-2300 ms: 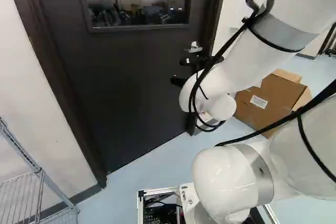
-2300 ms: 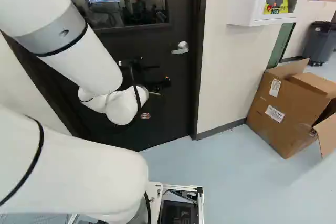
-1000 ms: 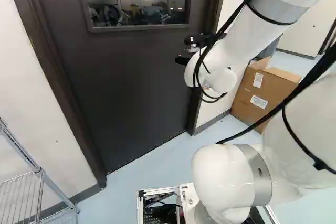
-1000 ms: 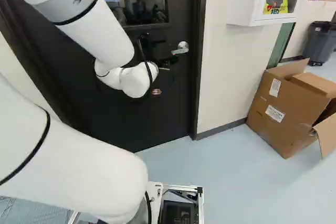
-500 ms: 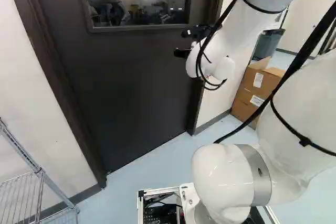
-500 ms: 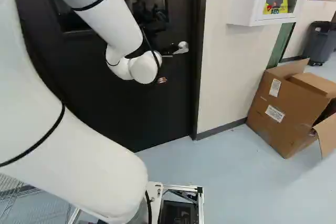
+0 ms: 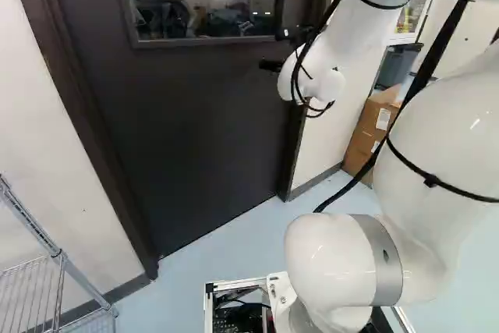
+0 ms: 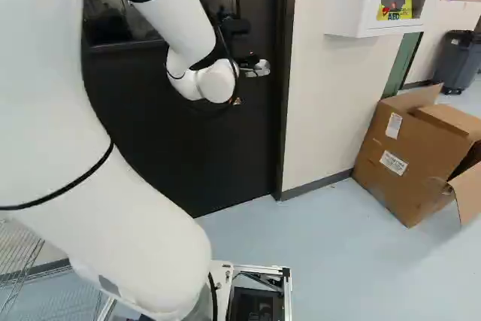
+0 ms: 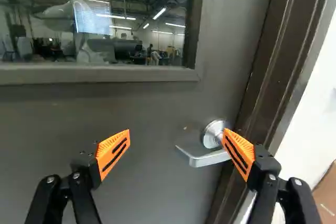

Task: Open the door and move inside

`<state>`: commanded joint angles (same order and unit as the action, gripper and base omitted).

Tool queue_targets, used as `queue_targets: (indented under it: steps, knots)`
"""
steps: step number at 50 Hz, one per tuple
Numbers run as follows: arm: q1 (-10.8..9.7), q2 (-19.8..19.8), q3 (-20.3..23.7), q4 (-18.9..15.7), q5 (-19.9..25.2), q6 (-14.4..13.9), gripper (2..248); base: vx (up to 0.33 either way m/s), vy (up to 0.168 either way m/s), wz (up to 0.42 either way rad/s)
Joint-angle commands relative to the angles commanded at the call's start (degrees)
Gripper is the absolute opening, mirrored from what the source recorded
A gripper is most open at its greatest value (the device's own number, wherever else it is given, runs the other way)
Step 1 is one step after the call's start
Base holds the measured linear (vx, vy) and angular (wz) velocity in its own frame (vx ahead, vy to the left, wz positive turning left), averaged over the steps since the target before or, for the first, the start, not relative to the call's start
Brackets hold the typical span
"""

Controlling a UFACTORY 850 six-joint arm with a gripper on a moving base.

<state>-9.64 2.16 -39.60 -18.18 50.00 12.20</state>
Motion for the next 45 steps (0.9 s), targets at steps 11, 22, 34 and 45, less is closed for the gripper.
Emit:
queue_targets:
  steps: [11,22,34,45]
  knots:
    - [0.73,-2.51,-3.87,-0.01,-0.17,6.49,247,0.000,0.000,0.000]
    - [1.03,-3.25,-5.18,-0.01,-0.50,11.27,247,0.000,0.000,0.000]
    - [1.06,-3.31,-5.30,-0.01,-2.97,11.85,247,0.000,0.000,0.000]
    - [1.06,-3.44,-5.22,-0.01,-5.55,11.89,247,0.000,0.000,0.000]
